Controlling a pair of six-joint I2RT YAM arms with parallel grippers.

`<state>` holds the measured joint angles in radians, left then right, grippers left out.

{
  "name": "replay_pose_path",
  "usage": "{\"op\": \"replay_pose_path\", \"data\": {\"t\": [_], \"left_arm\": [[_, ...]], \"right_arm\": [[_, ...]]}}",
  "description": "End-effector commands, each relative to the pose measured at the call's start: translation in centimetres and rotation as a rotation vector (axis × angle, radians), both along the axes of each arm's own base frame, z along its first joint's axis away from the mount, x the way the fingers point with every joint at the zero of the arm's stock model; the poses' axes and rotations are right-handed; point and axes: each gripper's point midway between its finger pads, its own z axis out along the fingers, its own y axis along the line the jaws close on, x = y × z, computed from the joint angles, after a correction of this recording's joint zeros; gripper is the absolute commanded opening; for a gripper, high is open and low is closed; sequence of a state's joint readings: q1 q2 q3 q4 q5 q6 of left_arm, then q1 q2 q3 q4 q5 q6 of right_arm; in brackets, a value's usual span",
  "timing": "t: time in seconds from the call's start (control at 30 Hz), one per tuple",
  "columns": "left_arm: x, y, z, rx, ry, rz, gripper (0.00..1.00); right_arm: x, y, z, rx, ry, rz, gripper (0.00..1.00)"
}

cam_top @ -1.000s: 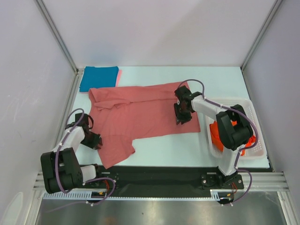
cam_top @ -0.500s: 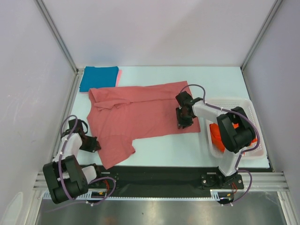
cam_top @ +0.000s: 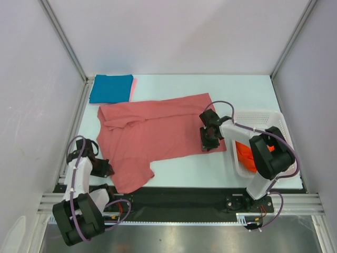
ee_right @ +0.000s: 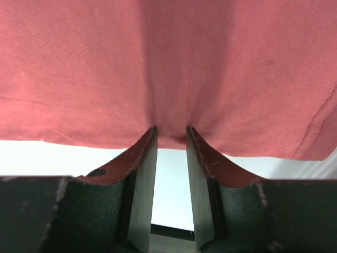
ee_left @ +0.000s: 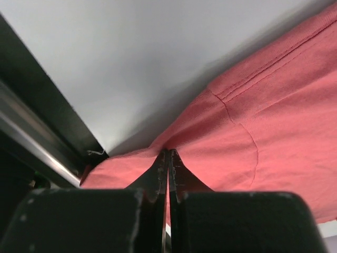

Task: Fold and stack the t-shirts
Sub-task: Fold the tshirt

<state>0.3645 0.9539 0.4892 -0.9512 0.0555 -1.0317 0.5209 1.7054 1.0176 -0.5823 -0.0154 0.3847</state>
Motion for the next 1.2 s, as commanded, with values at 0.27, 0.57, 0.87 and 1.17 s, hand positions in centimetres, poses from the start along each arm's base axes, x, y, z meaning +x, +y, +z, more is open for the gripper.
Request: {"op": "replay_pose_path", "data": {"t": [0.27,0.57,0.87,1.17], "left_arm": [[0.5,1.2,4.0,0.067,-0.034,-0.013,0.13],[8.4,6.6,12.6,0.377,-0.312,-0.19,0.57],[23.8,7.2,17.7,0.425,-0.706,-0.592,0.72],[30.7,9.8,15.4,0.339,-0.695,-0.644,0.72]], "right_arm": [[-2.1,-0.6,2.5,-0.038,0.055,0.013,0.38],[12.0,3.6,11.2,0.053,-0.245,-0.045,0.59],[27.3,1.9,14.5,0.11,-0.457,-0.122,0.67],[31.7,-2.4,10.7,0.127,-0.422,-0.213,0.7]]}}
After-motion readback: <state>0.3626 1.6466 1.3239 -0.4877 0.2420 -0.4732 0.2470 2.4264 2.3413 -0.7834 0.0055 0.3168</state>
